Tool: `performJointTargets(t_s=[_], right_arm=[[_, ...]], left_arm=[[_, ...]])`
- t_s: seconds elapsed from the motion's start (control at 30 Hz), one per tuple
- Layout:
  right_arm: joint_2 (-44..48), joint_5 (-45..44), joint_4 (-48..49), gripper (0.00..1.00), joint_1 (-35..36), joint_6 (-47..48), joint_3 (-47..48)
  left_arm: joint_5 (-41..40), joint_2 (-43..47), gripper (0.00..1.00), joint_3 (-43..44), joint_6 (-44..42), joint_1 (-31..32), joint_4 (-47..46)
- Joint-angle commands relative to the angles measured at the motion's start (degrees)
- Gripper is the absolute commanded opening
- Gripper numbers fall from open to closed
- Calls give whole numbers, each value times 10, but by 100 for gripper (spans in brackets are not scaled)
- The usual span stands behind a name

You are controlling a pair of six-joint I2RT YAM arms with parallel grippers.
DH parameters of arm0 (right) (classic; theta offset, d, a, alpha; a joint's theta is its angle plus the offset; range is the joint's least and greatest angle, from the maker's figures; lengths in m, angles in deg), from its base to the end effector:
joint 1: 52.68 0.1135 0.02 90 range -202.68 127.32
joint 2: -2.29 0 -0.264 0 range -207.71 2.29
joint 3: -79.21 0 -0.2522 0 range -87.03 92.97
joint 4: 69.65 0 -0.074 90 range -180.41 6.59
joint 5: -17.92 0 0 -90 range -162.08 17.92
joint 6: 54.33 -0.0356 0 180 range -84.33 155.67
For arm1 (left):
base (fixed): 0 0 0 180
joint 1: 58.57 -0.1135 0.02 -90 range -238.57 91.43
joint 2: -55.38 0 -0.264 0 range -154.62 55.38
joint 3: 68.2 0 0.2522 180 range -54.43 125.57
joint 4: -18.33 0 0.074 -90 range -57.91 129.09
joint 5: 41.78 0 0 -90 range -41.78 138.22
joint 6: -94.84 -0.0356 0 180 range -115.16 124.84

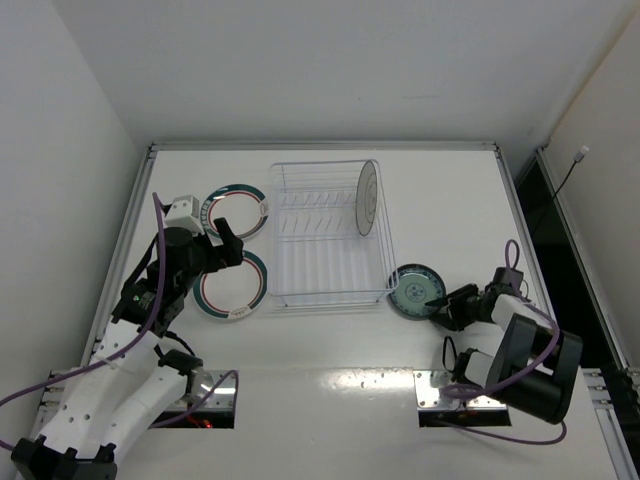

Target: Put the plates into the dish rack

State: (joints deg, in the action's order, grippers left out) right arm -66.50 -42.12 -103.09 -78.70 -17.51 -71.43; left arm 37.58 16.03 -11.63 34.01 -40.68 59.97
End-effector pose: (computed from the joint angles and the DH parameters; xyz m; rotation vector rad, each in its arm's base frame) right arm 0.1427 -0.0499 0.0992 1.7327 2.2751 0.8442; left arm 0.1505 -0.0417 0.3105 -0.3163 1.9806 -0.3440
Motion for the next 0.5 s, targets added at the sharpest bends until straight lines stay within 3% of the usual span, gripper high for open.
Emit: performJointTargets(t_s=[0.0, 0.1, 0.23, 0.47], right_arm=[[-15, -9, 25, 23, 11, -9, 24], [-15, -9, 25, 0, 11, -9, 24], [11, -22, -10, 0, 11, 23, 38], [164, -164, -155, 0, 17, 126, 164]], left_arm=[[-2, 8, 100, 4, 1, -7, -5], [-2, 8, 100, 4, 1, -7, -5], [-7, 8, 100, 4, 1, -7, 0], [-12, 8, 100, 4, 1, -7, 0]])
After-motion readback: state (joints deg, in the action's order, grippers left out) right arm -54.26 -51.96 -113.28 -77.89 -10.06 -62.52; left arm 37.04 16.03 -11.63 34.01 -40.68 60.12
